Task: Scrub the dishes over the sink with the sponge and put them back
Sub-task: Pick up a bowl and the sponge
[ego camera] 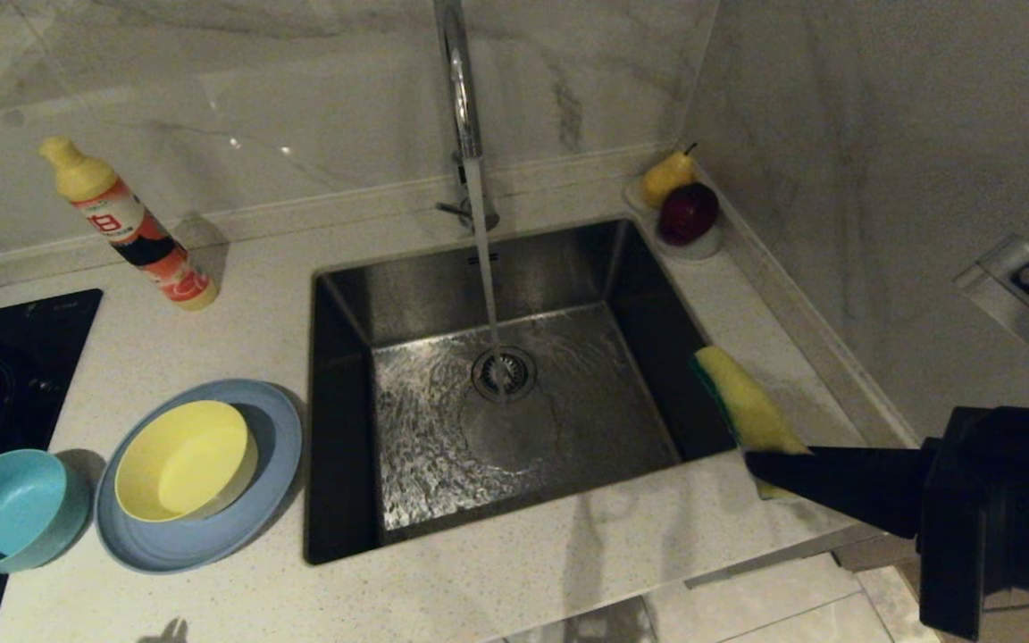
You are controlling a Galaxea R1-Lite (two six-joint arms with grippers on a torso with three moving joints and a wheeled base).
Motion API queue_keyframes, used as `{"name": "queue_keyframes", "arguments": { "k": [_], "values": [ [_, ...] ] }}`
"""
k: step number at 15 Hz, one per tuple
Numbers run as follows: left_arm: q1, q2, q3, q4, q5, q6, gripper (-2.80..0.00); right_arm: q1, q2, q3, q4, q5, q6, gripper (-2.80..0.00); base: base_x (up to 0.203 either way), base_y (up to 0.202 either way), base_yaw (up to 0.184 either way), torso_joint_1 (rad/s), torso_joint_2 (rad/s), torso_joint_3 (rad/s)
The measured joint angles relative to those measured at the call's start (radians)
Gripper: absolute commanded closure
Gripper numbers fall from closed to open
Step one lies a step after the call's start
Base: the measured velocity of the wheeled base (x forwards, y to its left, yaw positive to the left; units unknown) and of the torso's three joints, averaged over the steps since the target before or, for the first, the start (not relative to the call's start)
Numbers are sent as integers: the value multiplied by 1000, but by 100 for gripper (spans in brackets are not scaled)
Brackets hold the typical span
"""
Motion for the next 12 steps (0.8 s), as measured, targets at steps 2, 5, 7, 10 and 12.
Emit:
{"name": "queue_keyframes", "arguments": {
  "k": [2,5,7,10,12],
  "values": [
    [0,0,0,0,0,0,0,1,-1,7,2,0,5,0,0,0,0,0,0,0],
    [0,0,0,0,0,0,0,0,18,29,5,19,50,0,0,0,0,0,0,0],
    [0,0,0,0,0,0,0,9,36,34,9,30,59,0,0,0,0,0,0,0],
    [0,0,0,0,0,0,0,22,62,47,10,34,63,0,0,0,0,0,0,0],
    [0,0,0,-2,-1,14,0,25,69,64,12,73,56,0,0,0,0,0,0,0]
  ]
}}
